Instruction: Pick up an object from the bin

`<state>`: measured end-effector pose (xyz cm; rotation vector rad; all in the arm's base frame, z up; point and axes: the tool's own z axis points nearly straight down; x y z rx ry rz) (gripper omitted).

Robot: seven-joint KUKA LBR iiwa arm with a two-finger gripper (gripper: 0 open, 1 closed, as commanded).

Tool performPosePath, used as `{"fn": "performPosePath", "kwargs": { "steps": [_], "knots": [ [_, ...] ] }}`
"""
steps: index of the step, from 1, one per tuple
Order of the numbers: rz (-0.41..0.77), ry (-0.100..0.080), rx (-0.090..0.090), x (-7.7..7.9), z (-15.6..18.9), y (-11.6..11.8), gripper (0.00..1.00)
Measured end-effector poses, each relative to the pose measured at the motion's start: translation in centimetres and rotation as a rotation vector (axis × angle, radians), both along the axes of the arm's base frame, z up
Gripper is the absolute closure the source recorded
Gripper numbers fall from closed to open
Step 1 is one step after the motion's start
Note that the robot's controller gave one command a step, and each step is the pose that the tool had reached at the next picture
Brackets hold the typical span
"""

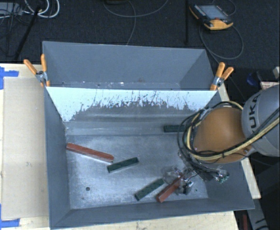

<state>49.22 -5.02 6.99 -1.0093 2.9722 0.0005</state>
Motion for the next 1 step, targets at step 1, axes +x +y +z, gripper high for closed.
{"fn": "performPosePath", "kwargs": {
  "steps": [1],
  "knots": [
    [0.025,-0.005,0.000,-2.13,16.89,3.46,1.00]
  ]
}}
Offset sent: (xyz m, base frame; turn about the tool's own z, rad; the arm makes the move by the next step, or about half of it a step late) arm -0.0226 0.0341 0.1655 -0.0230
